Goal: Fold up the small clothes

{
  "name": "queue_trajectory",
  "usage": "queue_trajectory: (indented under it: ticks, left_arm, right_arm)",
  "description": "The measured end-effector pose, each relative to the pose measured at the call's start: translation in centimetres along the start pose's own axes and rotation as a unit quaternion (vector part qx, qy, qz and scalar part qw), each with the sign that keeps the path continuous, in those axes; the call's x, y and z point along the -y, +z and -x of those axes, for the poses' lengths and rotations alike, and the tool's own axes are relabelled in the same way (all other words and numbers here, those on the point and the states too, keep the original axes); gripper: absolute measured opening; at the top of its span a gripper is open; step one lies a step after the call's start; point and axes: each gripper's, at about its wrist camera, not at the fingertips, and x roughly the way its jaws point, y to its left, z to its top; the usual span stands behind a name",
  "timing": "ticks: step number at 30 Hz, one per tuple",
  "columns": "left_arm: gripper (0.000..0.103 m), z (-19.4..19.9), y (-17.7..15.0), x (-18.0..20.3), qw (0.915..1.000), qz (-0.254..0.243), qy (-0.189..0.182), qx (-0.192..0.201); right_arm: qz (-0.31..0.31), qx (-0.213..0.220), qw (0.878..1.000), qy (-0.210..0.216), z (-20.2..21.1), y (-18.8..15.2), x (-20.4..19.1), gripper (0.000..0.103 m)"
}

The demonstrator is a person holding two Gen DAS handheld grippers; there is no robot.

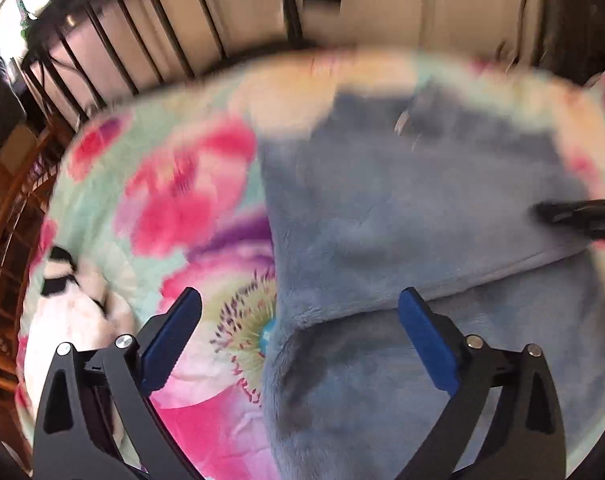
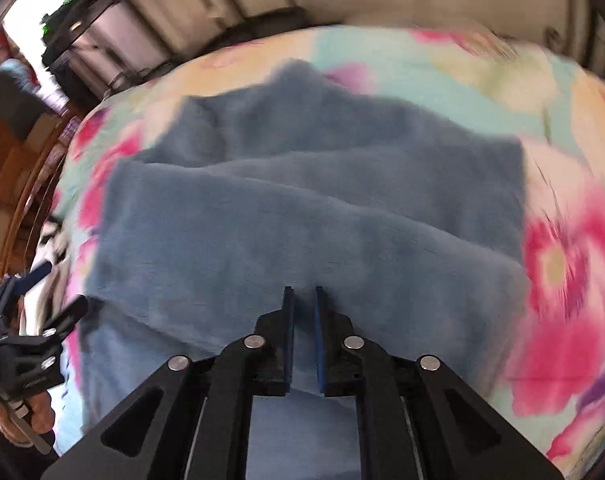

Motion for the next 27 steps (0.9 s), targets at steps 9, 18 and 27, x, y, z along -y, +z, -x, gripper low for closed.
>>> queue_trajectory:
  ticks: [9,18,27]
  left_arm:
    - [0.098,-1.4,0.9,-5.5,0.9873,0.141,-0.035,-0.064]
    - [0.098,-1.8,2.0,-2.4,0.9943,0.097,0.003,-0.044]
    - [0.099,-2.9,-0.8,-7.7,0.9731,0.201,-0.025,-0.110]
  right_arm:
    - [-0.095,0.061,0.994,0.000,4.9,-0.2,5.3,0.013]
    - [-0.111,0.043,0.992,-0.028,5.3,-0.6,7.0,0.031]
    - [-0.133,0.042,0.989,-0.058,5.5,-0.6,8.1,0.044]
